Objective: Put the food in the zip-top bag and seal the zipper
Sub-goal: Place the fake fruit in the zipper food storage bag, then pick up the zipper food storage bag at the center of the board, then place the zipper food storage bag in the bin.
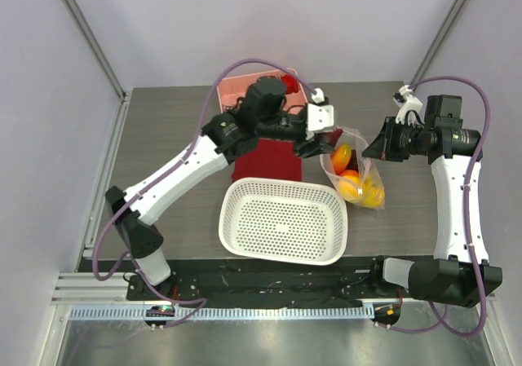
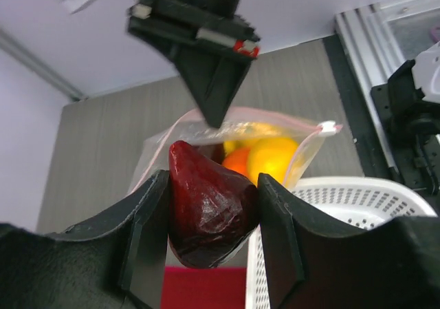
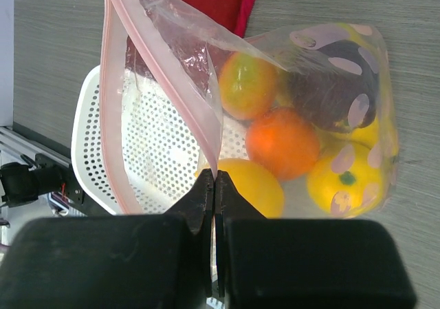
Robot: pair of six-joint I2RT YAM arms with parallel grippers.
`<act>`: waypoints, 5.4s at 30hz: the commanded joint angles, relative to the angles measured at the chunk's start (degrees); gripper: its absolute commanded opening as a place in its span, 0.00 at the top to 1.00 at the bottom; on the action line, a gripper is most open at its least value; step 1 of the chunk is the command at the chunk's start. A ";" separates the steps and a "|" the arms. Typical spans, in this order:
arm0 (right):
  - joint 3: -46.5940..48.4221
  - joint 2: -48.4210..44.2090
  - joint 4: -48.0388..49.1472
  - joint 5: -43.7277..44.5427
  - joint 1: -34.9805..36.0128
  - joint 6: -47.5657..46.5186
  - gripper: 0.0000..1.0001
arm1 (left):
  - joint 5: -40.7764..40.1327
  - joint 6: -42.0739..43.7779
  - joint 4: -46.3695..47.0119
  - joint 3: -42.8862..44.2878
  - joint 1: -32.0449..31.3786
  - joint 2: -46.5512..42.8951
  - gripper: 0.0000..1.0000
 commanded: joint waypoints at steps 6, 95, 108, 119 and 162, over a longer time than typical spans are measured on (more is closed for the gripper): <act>2.77 -0.25 0.27 -1.30 -0.37 -0.15 0.99 | 0.31 -4.55 6.75 3.28 -4.85 11.66 0.54; 6.90 -6.58 4.66 -2.71 -8.55 -15.90 0.05 | -15.06 -10.71 23.43 21.29 -3.71 25.02 1.00; 13.23 -8.78 6.07 -7.09 -8.54 -11.58 0.04 | -18.24 4.40 24.85 25.19 -2.39 16.70 1.00; 4.45 -15.01 17.65 -18.42 -8.54 -8.06 0.05 | -23.15 8.63 14.58 16.75 -2.39 2.45 1.00; -28.59 -26.88 42.71 -25.56 12.01 -4.37 0.36 | -23.07 -23.97 7.98 -24.92 -3.71 -17.43 1.00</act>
